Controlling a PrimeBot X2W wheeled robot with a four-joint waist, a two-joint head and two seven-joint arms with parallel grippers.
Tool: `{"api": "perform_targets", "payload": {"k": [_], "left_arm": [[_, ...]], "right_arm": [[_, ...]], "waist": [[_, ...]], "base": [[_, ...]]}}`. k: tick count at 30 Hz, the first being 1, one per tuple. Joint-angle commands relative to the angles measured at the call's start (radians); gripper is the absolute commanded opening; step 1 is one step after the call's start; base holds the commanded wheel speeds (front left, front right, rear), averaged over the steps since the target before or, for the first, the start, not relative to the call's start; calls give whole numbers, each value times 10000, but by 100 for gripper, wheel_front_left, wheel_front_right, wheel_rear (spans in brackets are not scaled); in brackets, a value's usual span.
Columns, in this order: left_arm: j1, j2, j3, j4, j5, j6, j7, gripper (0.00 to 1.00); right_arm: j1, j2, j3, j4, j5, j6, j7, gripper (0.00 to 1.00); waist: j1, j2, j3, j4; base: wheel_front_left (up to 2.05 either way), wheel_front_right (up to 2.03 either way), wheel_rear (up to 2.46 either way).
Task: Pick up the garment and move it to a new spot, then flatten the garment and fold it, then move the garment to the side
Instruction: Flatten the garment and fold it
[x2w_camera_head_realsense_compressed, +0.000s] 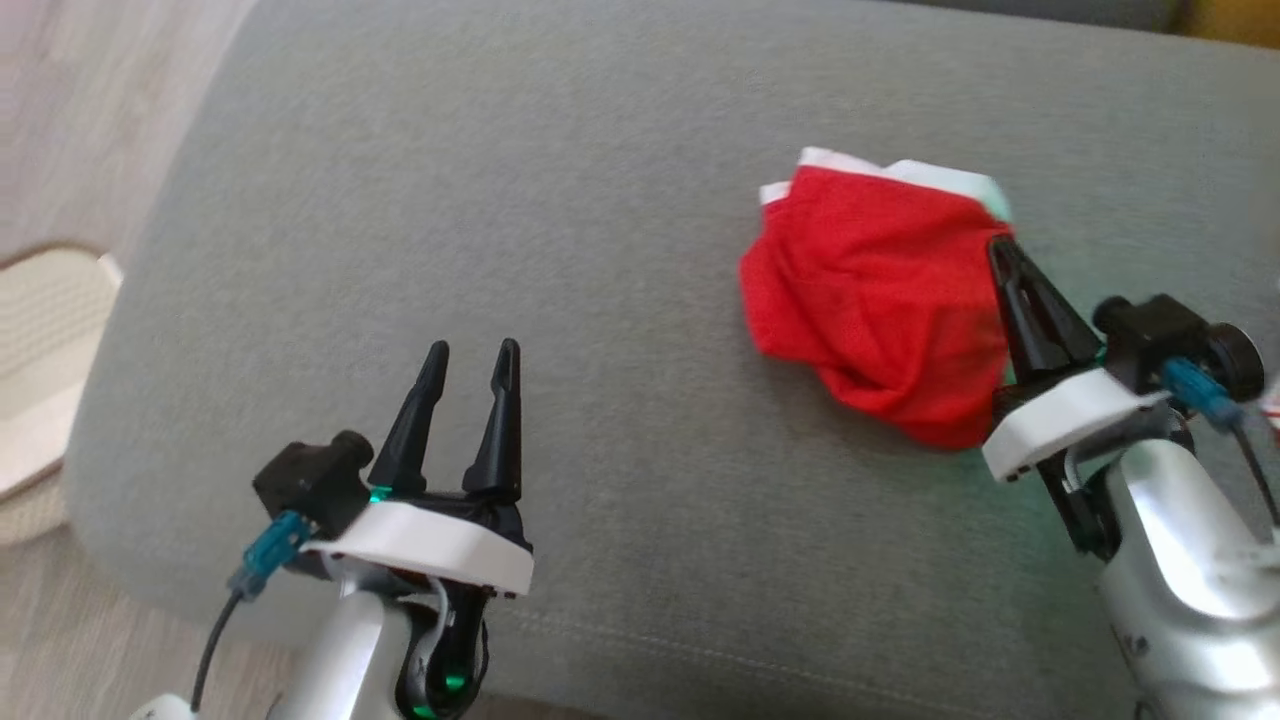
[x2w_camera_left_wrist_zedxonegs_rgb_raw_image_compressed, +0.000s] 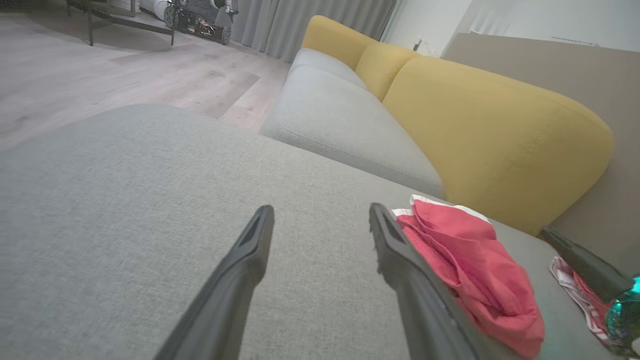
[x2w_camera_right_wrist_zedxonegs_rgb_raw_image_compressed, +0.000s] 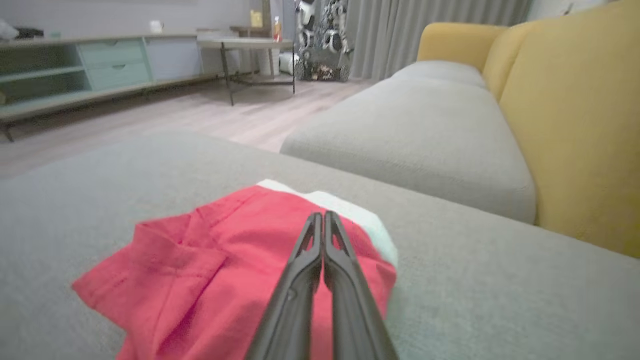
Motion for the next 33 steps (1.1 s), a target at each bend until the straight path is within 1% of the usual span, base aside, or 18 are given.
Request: {"api": "perform_targets", "payload": {"k": [1, 6, 11, 15, 18, 19, 22, 28, 30, 33], "left_arm": [[-422, 60, 219, -327, -66, 12, -122, 100], [-543, 60, 33, -390, -148, 100, -122, 100], [-519, 60, -81, -385, -152, 136, -122, 100], [-504, 60, -75, -329, -127, 147, -122, 100], [-517, 60, -78, -307, -115, 150, -122, 100], [-517, 60, -78, -307, -115, 150, -122, 100], [-523, 60, -88, -297, -109, 154, -122, 100], [-520, 60, -102, -297, -113, 152, -122, 100], [-523, 60, -108, -307, -117, 159, -122, 100], [-517, 60, -74, -318, -126, 162, -122, 100]], "right_arm": [[-304, -205, 292, -10, 60, -7, 51, 0], [-958, -479, 1093, 1486, 455, -7, 160, 0], [-1411, -455, 2288, 2240, 1037, -7, 9, 0], [-1607, -348, 3330, 2373, 1639, -7, -126, 0], [-1697, -271, 4070, 2296, 2086, -7, -222, 0], [-1697, -271, 4070, 2296, 2086, -7, -222, 0], [-1709, -201, 4912, 2113, 2542, -7, -263, 0], [-1865, -343, 6447, 2006, 3407, -7, -63, 0], [-2066, -476, 6558, 2000, 3644, -7, -184, 0], [-2440, -686, 5858, 2215, 3866, -7, -494, 0]], "waist": [[0, 0, 268, 364], [0, 0, 419, 811], [0, 0, 433, 959], [0, 0, 368, 954], [0, 0, 301, 920], [0, 0, 301, 920], [0, 0, 234, 883], [0, 0, 209, 828], [0, 0, 232, 815], [0, 0, 251, 783]], "base": [[0, 0, 0], [0, 0, 0], [0, 0, 0], [0, 0, 0], [0, 0, 0], [0, 0, 0], [0, 0, 0], [0, 0, 0], [0, 0, 0], [0, 0, 0]]}}
